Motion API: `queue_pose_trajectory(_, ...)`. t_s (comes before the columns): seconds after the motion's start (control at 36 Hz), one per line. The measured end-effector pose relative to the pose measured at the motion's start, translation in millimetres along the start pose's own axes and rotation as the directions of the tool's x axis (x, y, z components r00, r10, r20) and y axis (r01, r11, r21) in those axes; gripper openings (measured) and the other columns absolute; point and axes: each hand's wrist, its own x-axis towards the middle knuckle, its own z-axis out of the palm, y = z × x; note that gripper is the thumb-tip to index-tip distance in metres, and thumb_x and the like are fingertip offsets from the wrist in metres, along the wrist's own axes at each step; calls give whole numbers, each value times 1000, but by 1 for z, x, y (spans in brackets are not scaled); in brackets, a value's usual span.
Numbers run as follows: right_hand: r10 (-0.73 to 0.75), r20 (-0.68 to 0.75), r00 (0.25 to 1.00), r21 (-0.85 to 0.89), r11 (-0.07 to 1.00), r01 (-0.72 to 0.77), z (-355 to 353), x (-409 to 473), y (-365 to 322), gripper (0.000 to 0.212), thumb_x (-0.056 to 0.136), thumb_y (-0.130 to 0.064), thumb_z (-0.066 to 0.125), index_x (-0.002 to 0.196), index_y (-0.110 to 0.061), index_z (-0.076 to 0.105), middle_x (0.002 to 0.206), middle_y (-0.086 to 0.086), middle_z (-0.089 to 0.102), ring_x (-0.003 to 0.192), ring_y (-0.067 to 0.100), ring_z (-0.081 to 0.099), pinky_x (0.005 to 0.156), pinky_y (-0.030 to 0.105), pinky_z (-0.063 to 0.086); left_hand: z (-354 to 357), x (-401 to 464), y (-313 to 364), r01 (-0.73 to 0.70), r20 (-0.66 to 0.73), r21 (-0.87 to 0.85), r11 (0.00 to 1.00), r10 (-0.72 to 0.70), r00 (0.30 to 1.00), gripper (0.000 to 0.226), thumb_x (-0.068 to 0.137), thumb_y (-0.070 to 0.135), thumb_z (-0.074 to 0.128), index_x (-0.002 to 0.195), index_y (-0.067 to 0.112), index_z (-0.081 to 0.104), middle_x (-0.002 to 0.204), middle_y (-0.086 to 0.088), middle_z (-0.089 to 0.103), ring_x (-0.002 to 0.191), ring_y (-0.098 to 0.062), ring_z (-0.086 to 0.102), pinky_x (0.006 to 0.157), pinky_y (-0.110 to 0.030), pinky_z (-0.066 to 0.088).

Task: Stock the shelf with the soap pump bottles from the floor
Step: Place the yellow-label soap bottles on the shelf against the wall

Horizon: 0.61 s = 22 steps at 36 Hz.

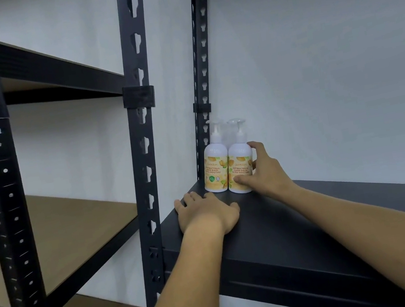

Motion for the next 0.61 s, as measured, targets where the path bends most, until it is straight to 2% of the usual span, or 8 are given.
queue_pose_trajectory(0.08,-7,4,1000,-4,1000,7,0,0,1,81,79,-20,82,142,-27,31,106,-2,61,81,-2,58,59,9,42,0,1,0,0,-3,2,1000,0,1000,79,96,65,26,157,16,23,164,-15,15,153,-29,6,122,-51,1)
queue_pose_trajectory(0.19,-19,-1,1000,-10,1000,19,-1,-2,2,84,80,-22,82,145,-28,29,108,0,62,88,12,60,64,11,42,1,1,0,0,-7,1,1000,0,1000,78,95,65,27,156,16,25,164,-14,17,152,-29,8,122,-52,2)
queue_pose_trajectory(0.28,-21,2,1000,-35,999,21,-1,-5,0,88,80,-25,81,149,-28,25,105,-2,61,92,16,61,73,22,47,1,2,-1,0,-9,2,1000,0,1000,78,95,66,27,156,16,26,164,-14,17,152,-29,9,122,-51,3)
queue_pose_trajectory(0.42,2,15,1000,-91,996,0,0,-6,0,93,79,-27,82,149,-31,21,113,3,67,100,22,65,87,42,55,2,1,-1,-4,-20,0,1000,4,1000,77,95,65,28,155,16,28,163,-14,18,152,-28,10,123,-50,3)
queue_pose_trajectory(0.53,20,22,1000,-92,996,-18,-1,-7,-1,95,79,-28,81,151,-31,18,117,5,66,102,24,65,89,45,54,2,2,-1,-5,-20,-2,1000,5,1000,76,95,65,28,155,17,28,163,-13,19,152,-28,11,123,-50,4)
queue_pose_trajectory(0.61,46,39,998,-78,996,-43,-3,-11,-4,107,80,-29,81,157,-28,7,123,6,65,109,26,64,94,46,52,2,1,-1,-8,-30,-5,1000,8,1000,75,95,65,28,154,17,29,162,-13,22,151,-27,13,123,-49,5)
